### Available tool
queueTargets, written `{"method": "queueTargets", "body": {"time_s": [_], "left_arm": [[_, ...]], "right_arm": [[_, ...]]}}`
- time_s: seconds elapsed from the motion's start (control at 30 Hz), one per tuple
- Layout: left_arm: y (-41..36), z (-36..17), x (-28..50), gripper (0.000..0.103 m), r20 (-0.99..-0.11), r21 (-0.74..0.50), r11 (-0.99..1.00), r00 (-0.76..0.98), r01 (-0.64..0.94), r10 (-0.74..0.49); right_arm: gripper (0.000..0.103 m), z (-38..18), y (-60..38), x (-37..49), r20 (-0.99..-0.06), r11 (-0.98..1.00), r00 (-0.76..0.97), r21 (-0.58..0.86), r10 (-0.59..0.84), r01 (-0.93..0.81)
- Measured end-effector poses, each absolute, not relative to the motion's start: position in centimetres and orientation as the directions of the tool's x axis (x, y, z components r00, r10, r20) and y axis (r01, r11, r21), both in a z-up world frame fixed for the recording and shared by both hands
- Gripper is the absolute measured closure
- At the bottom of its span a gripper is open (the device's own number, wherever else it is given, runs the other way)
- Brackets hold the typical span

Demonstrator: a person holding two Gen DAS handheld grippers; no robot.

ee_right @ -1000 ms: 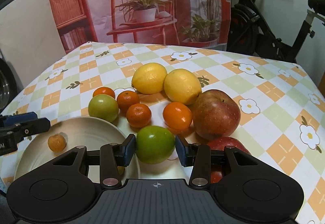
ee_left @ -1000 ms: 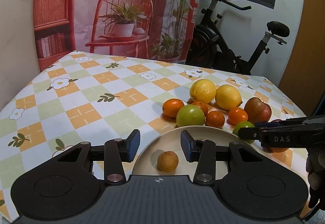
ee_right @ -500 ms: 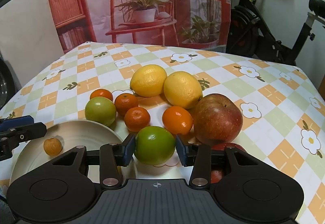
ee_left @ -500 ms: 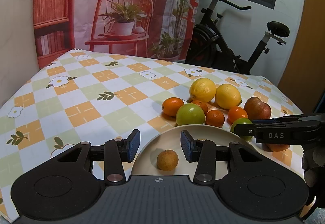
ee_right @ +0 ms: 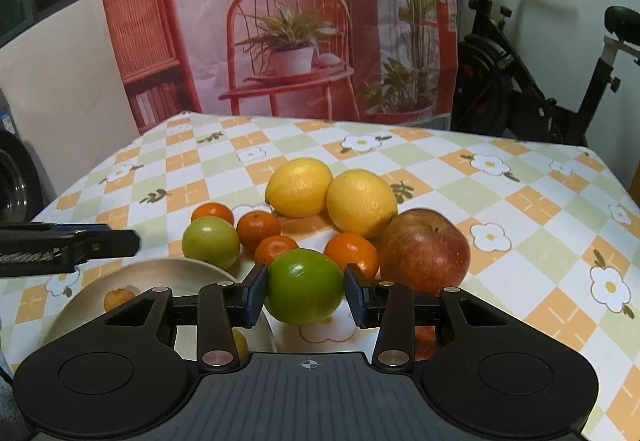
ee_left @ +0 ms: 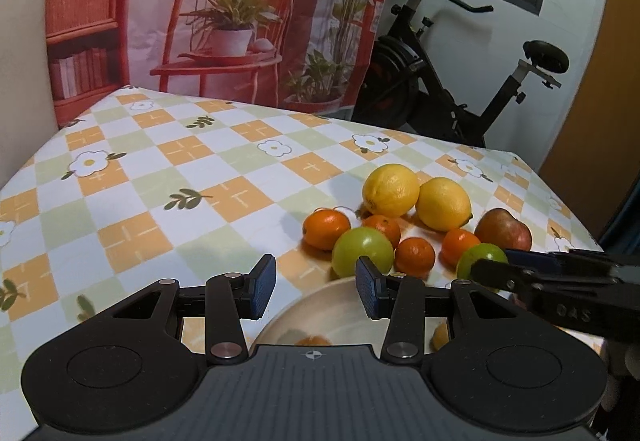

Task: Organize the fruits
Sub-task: 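Grasp a large green tomato with the left tool while the right tool holds its green fruit, then carry both green fruits toward the white plate with both tools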

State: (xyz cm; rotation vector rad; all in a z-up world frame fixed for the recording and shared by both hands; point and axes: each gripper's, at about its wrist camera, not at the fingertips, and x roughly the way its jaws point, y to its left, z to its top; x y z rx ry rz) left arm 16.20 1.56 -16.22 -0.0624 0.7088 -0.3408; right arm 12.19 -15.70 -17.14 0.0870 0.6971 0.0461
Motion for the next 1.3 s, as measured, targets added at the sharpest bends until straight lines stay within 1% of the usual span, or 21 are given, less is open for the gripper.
{"method": "queueTargets", "body": {"time_s": [0.1, 0.2, 0.67, 0.77, 0.8, 0.83, 1.07, 1.3], "left_arm": [[0.5, -16.4, 17.5, 0.056, -0.634, -0.159, 0.938, 0.697, 0.307, -0.335], [-0.3, -16.8, 18.8, 0.048, -0.644, -0.185, 0.929, 0.675, 0.32, -0.361], [-3.0, -18.6, 21.8, 0.047, -0.71, -0.188, 0.918, 0.598, 0.348, -0.372], [-3.4, -19.0, 21.9, 0.048, -0.724, -0.179, 0.918, 0.584, 0.353, -0.366], [-3.5, -19.1, 21.9, 0.051, -0.725, -0.178, 0.917, 0.582, 0.358, -0.368], [-3.5, -19.0, 21.8, 0.053, -0.72, -0.178, 0.915, 0.586, 0.363, -0.373], [-3.4, -18.6, 21.2, 0.053, -0.717, -0.146, 0.919, 0.601, 0.366, -0.354], [-2.9, -17.0, 19.6, 0.053, -0.675, -0.123, 0.907, 0.636, 0.403, -0.374]], "right_arm": [[0.065, -16.8, -16.1, 12.0, -0.621, 0.995, 0.781, 0.102, 0.07, -0.008], [0.065, -16.4, -16.5, 11.8, -0.608, 0.994, 0.791, 0.113, 0.071, -0.003], [0.065, -16.5, -17.6, 10.6, -0.592, 0.99, 0.802, 0.141, 0.076, 0.01], [0.065, -16.5, -17.7, 10.5, -0.59, 0.989, 0.804, 0.147, 0.078, 0.013], [0.065, -16.5, -17.7, 10.5, -0.59, 0.989, 0.804, 0.148, 0.077, 0.014], [0.065, -16.5, -17.7, 10.5, -0.59, 0.989, 0.804, 0.148, 0.078, 0.013], [0.065, -16.5, -17.7, 10.4, -0.589, 0.989, 0.805, 0.148, 0.078, 0.013], [0.065, -16.3, -17.6, 10.1, -0.583, 0.989, 0.808, 0.145, 0.081, 0.005]]}}
